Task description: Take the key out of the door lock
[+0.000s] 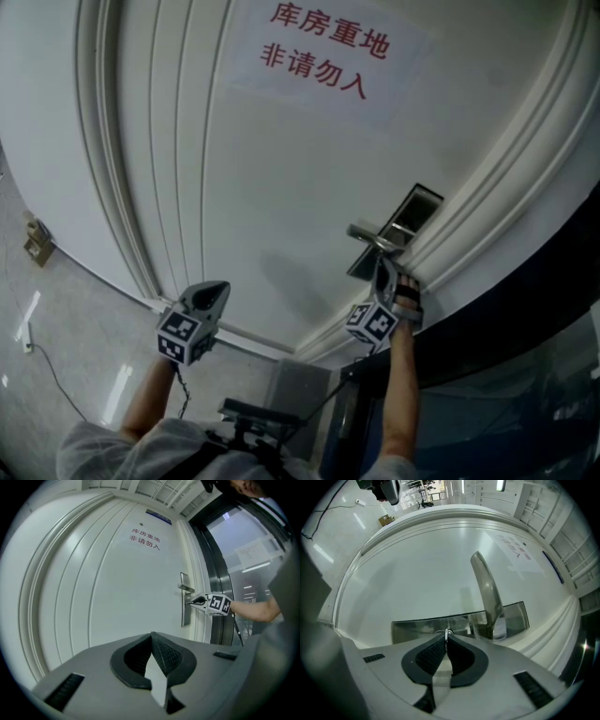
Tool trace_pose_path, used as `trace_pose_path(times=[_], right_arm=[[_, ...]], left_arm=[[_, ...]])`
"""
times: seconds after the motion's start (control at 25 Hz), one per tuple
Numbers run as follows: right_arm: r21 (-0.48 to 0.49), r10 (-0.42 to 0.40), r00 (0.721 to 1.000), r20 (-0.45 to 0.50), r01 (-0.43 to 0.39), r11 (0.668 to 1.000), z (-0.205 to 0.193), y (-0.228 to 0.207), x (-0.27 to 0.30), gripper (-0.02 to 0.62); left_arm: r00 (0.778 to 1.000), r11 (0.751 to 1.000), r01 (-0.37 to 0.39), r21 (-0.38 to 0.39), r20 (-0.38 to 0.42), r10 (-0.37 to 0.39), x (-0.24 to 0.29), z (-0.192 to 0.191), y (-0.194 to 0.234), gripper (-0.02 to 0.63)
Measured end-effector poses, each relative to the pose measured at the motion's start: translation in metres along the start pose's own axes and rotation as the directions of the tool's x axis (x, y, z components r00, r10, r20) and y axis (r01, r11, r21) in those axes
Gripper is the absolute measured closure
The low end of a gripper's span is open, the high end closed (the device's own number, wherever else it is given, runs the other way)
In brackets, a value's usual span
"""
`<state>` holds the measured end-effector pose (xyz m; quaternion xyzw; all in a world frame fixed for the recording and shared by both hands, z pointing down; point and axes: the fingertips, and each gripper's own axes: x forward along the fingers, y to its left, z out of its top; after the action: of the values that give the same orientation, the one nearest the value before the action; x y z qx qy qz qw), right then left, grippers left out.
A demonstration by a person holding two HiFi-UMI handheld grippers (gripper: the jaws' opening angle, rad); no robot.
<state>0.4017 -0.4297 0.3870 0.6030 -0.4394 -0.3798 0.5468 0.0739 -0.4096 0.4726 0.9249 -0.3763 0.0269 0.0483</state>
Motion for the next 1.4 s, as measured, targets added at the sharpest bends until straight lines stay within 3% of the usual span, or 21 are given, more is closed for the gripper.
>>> trace_pose_path(times=[0.44,0.76,0.96,1.4], right_arm=[[-0.06,0.006,1.0,-0.017,-0.007,0.998,0.0,0.0,-0.002,0.574],[-0.05,0.007,0.999,-0.04,-0.009,0.999,0.001,0.0,-0.007,0.574],[-0.084,0.01,1.0,-0.013,-0.011,0.996,0.002,0.0,-0.01,0.574],[-0.043,0.03,0.998,-0.051,-0.032,0.999,0.002,0.0,-0.014,0.574]], left_arm=[[1.0,1.0,0.0,-0.008,-0.003,0.0,-0.003,-0.003,0.005,0.614],[1.0,1.0,0.0,-0.014,0.003,0.0,-0.006,-0.004,0.007,0.614],[1.0,1.0,0.009,-0.013,-0.002,-0.009,-0.006,-0.006,0.006,0.614],[1.0,1.0,0.001,-0.008,0.005,-0.001,-0.016,-0.005,0.008,0.614]])
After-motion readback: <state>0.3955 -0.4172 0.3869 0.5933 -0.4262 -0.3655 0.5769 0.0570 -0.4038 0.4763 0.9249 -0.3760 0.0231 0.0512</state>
